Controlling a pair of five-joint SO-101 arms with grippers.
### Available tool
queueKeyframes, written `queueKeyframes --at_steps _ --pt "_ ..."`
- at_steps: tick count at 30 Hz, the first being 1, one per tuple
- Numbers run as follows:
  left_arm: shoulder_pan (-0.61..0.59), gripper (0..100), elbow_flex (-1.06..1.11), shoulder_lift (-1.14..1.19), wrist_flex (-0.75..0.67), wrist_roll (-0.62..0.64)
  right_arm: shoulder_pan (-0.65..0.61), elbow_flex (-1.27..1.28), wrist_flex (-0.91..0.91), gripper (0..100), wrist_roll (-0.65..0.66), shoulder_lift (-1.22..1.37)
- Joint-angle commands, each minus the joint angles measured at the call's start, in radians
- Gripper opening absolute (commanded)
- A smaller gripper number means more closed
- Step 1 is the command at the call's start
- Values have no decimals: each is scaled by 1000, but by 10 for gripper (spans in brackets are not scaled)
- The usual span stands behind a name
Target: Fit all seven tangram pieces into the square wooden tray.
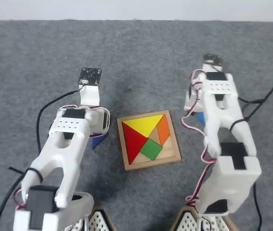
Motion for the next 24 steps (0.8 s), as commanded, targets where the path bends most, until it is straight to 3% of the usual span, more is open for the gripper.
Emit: queueKeyframes --at_steps 1,13,18,24 --pt "3 165 -5 -51 -12 2 19 -66 -51 181 48 53" --pt "3 165 -5 -51 -12 2 19 -241 114 168 41 217" --pt "3 165 -5 -51 -12 2 18 -244 108 3 41 237" --pt "3 165 -5 -51 -12 2 18 -244 111 6 38 231"
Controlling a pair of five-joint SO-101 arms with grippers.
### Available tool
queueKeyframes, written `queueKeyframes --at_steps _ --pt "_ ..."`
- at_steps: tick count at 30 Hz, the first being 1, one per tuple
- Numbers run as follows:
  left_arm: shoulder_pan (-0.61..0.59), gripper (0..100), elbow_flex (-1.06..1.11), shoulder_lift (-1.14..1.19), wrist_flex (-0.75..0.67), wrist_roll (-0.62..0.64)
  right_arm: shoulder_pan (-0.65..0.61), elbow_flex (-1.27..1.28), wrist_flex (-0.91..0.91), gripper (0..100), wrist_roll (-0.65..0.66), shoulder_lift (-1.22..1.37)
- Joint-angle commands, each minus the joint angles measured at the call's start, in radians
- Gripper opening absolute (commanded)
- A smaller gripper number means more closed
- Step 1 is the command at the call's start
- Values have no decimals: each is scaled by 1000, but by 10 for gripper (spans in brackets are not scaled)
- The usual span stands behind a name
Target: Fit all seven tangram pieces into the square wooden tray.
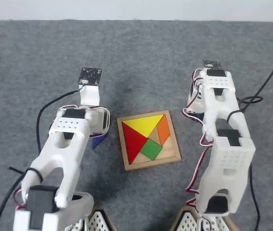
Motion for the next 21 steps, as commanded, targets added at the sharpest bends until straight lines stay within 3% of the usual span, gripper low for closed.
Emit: queueKeyframes --at_steps 1,10,17,21 --pt "3 165 -5 -51 -12 2 5 -37 5 7 -11 -15" --pt "3 165 -5 -51 -12 2 4 -64 8 20 -66 -68" --pt "3 165 -5 -51 -14 2 -1 -75 -10 243 -204 -114" --pt "3 165 -5 -51 -14 2 1 -121 -28 284 -290 -85"
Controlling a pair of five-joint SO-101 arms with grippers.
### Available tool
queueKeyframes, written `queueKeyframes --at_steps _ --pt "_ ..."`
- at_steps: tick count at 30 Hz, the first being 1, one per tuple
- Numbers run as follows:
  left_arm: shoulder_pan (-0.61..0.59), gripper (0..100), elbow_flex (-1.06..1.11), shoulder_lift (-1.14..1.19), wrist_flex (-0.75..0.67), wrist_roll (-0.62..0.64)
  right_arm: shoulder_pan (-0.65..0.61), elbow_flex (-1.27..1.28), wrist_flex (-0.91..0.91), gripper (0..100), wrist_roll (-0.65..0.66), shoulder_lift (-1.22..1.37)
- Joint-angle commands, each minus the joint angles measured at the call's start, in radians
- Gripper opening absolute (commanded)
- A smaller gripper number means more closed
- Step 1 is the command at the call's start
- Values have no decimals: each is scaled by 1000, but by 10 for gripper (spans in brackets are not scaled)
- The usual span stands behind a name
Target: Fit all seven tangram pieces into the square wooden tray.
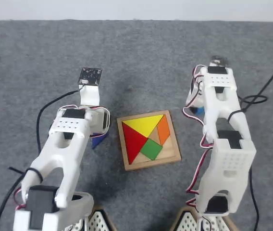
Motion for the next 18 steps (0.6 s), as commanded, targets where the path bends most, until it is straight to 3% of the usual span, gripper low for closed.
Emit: queueKeyframes --at_steps 1,13,18 --pt "3 165 -5 -51 -14 2 2 -94 -28 284 -71 -31" --pt "3 165 -5 -51 -14 2 2 -396 76 284 -245 242" --pt "3 165 -5 -51 -14 2 8 -460 148 255 -258 294"
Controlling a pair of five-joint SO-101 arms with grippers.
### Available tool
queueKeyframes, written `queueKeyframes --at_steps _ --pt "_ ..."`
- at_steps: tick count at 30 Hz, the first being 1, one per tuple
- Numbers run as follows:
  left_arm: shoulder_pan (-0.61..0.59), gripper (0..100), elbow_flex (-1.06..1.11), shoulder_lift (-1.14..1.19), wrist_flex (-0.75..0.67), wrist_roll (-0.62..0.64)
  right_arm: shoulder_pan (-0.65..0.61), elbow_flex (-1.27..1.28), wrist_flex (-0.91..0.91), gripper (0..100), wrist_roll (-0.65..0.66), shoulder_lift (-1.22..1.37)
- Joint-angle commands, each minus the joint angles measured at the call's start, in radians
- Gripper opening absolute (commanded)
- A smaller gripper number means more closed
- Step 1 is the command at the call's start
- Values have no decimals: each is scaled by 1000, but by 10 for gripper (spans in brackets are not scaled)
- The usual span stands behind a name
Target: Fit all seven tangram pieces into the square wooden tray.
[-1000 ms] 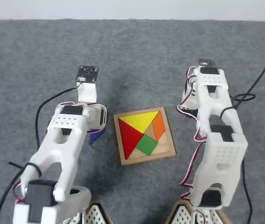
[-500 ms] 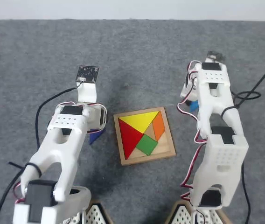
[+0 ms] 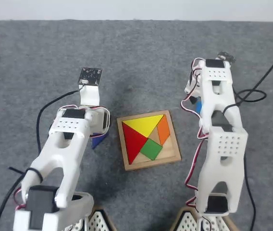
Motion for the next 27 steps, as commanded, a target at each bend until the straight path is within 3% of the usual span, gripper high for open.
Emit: queueKeyframes --at_steps 1,5,17,27 --pt "3 165 -5 -51 -14 2 8 -64 39 222 -17 -2" --pt "3 165 -5 -51 -14 2 10 -68 28 106 -15 -1" --pt "3 165 -5 -51 -14 2 1 -68 108 64 -18 -25" --pt "3 165 -5 -51 -15 2 -111 -66 352 35 -18 -148"
